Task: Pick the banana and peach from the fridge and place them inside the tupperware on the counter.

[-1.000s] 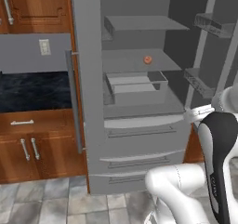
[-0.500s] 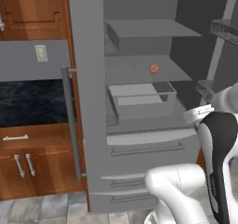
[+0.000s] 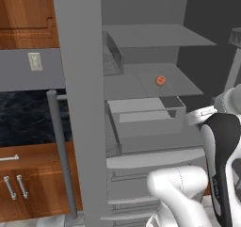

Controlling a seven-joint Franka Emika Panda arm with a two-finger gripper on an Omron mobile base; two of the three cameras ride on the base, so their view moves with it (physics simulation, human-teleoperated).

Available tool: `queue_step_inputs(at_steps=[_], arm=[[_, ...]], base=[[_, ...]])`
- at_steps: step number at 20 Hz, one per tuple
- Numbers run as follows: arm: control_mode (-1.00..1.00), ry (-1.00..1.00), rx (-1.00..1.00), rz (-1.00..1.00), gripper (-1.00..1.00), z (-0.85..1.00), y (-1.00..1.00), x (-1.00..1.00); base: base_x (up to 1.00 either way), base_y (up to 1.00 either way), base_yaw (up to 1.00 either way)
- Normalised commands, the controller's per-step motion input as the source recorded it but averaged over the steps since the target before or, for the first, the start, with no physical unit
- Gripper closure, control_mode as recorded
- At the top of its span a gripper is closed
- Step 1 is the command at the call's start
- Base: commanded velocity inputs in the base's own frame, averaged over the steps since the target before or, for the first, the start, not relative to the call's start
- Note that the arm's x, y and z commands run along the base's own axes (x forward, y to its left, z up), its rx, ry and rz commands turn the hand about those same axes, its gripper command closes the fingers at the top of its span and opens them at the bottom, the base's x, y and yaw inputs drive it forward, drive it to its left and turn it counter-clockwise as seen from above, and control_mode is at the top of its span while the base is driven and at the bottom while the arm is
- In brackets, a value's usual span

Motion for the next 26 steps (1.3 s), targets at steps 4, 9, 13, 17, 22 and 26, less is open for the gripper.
queue_step_inputs(at_steps=[4,9,13,17,22,26], arm=[[1.00,0.00,0.00,0.00,-1.00,0.00,0.00,0.00],[1.00,0.00,0.00,0.00,-1.00,0.00,0.00,0.00],[-1.00,-0.02,0.00,0.00,-1.00,-0.17,-0.09,0.26],[-1.00,-0.02,0.00,-0.01,-1.00,-0.34,-0.21,0.56],[-1.00,-0.02,0.00,-0.02,-1.00,-0.19,-0.14,0.63],[-1.00,-0.02,0.01,-0.07,-1.00,-0.01,0.00,0.67]], base=[[0.53,-0.28,0.00],[0.51,-0.26,0.00],[0.26,-0.12,0.00],[0.00,0.00,0.00],[0.00,0.00,0.00],[0.00,0.00,0.00]])
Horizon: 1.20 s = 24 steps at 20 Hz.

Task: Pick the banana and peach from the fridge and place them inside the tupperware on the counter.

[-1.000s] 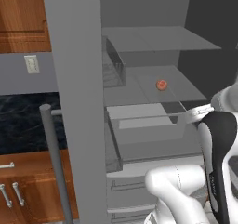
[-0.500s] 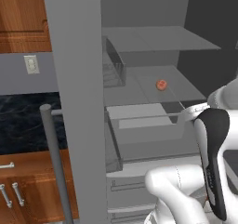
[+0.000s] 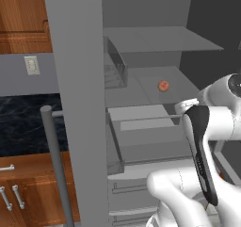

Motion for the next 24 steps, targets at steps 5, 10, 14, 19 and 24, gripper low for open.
queue_step_inputs(at_steps=[5,10,14,19,24], arm=[[-1.00,0.00,0.03,-0.09,-1.00,0.00,0.00,0.56],[-1.00,0.03,0.09,-0.09,-1.00,0.00,0.00,0.44],[-1.00,0.00,0.07,-0.07,-1.00,-0.10,-0.02,0.41],[-1.00,0.00,0.09,-0.05,-1.00,-0.11,-0.13,0.42],[-1.00,0.00,0.03,0.00,-1.00,-0.18,-0.14,0.47]], base=[[0.00,0.00,0.00],[0.00,0.00,0.00],[0.00,0.00,0.00],[0.00,0.00,0.00],[0.00,0.00,0.00]])
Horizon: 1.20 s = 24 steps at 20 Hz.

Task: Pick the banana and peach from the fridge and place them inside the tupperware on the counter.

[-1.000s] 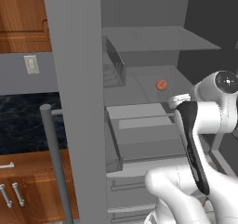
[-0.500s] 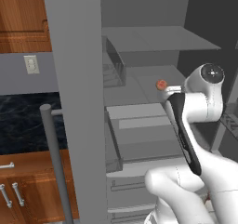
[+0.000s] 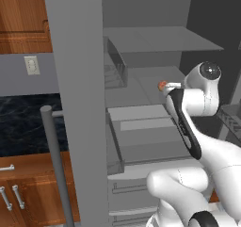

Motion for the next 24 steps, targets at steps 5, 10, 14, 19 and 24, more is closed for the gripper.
queue_step_inputs(at_steps=[5,10,14,19,24], arm=[[-1.00,0.00,0.00,0.00,-1.00,-0.17,-0.09,0.50],[-1.00,0.00,0.00,0.00,-1.00,-0.12,-0.15,0.49],[-1.00,0.00,0.00,0.00,-1.00,-0.10,-0.23,0.44],[-1.00,0.00,0.00,0.00,-1.00,-0.12,-0.11,0.48],[-1.00,0.00,0.00,0.00,-1.00,-0.17,0.00,0.45]], base=[[0.00,0.00,0.00],[0.00,0.00,0.00],[0.00,0.00,0.00],[0.00,0.00,0.00],[0.00,0.00,0.00]])
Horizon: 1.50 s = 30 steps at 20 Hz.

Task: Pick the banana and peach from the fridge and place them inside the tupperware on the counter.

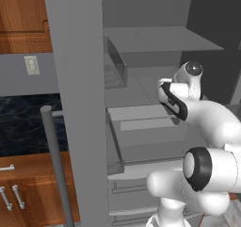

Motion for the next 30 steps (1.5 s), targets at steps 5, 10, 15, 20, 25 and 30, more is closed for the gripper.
queue_step_inputs(at_steps=[5,10,15,20,25,30], arm=[[-1.00,0.00,0.00,0.00,-1.00,-0.20,0.00,0.38],[-1.00,0.00,0.00,0.00,-1.00,-0.20,0.00,0.41],[-1.00,0.00,0.00,0.00,-1.00,-0.16,0.00,0.50],[-1.00,0.00,0.00,0.00,-1.00,-0.15,0.00,0.55],[-1.00,0.00,0.00,0.00,-1.00,-0.19,0.00,0.52],[-1.00,0.01,0.00,0.00,-1.00,-0.29,-0.02,0.33]], base=[[0.00,0.00,0.00],[0.00,0.00,0.00],[0.00,0.00,0.00],[0.00,0.00,0.00],[0.00,0.00,0.00],[0.00,0.00,0.00]])
